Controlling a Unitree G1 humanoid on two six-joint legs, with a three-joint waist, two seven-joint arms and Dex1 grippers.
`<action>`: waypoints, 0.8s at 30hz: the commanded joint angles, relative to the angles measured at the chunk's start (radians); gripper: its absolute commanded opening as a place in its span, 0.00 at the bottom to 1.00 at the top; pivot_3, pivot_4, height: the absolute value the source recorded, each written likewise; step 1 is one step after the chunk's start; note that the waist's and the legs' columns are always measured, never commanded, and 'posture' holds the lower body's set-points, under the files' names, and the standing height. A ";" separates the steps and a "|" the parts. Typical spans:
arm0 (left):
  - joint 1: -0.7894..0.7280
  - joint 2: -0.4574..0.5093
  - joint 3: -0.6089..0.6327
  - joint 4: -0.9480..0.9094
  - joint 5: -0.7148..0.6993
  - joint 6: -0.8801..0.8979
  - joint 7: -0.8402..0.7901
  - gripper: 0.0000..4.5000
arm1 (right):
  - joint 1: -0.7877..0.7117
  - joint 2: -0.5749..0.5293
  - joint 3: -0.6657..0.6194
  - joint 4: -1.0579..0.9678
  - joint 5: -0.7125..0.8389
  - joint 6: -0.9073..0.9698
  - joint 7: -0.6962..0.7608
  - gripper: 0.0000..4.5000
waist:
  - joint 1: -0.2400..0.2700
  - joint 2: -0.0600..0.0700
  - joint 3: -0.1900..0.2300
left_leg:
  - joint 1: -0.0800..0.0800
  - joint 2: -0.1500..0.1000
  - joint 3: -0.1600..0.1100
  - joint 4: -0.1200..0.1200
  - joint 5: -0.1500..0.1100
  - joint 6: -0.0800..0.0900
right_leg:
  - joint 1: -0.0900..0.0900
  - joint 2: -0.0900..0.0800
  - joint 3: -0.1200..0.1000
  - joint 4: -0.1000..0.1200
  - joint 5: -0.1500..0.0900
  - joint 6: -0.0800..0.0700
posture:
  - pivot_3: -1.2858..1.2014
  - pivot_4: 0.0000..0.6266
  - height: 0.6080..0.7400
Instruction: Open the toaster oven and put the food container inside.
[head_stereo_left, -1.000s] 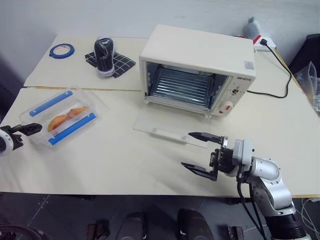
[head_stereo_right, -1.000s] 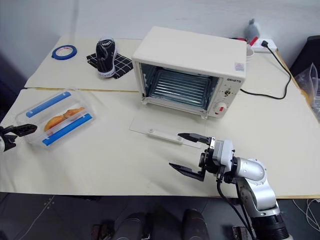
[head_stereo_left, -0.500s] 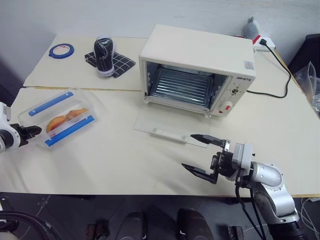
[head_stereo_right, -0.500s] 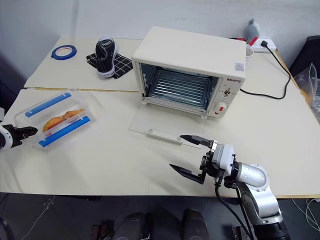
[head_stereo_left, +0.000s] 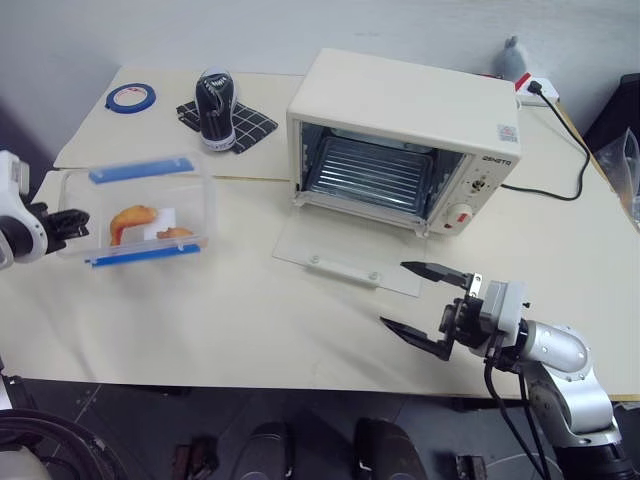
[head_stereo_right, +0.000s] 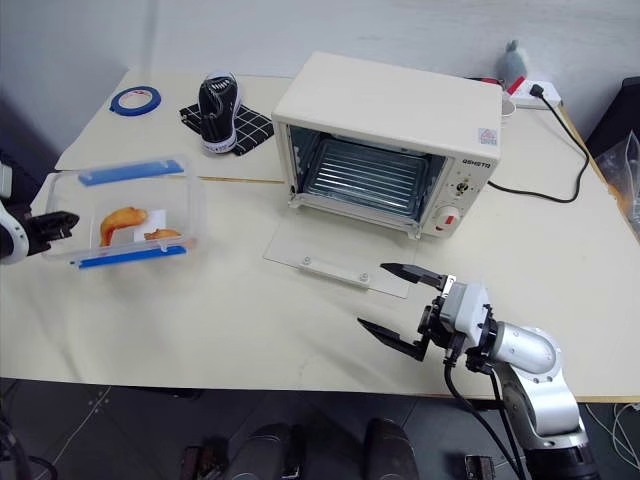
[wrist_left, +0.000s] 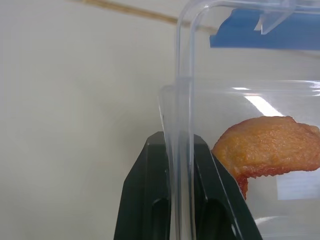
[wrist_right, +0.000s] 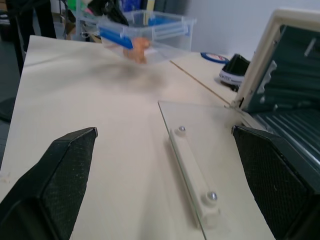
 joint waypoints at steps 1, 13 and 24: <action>-0.074 -0.048 -0.069 -0.111 -0.046 0.061 -0.040 0.01 | 0.076 -0.029 -0.087 -0.069 0.019 -0.005 -0.013 1.00 | 0.009 0.000 0.000 | 0.000 0.000 0.000 0.000 0.000 0.000 | 0.000 0.000 0.000 0.000 0.000 0.000 | 0.52 0.24 1.00; -0.330 -0.433 -0.326 -0.143 -0.040 0.212 -0.017 0.01 | 0.300 0.001 -0.209 -0.197 -0.004 -0.001 -0.132 1.00 | 0.004 -0.001 0.000 | 0.000 0.000 0.002 0.003 0.001 0.001 | 0.000 0.001 0.001 0.002 0.000 0.000 | 0.52 0.24 1.00; -0.393 -0.568 -0.362 -0.006 0.073 0.085 0.032 0.17 | 0.409 0.079 -0.198 -0.323 -0.051 0.004 -0.270 1.00 | 0.011 0.000 0.000 | 0.000 0.000 0.002 0.003 0.001 0.001 | 0.000 0.001 0.002 0.002 0.000 0.000 | 0.52 0.24 1.00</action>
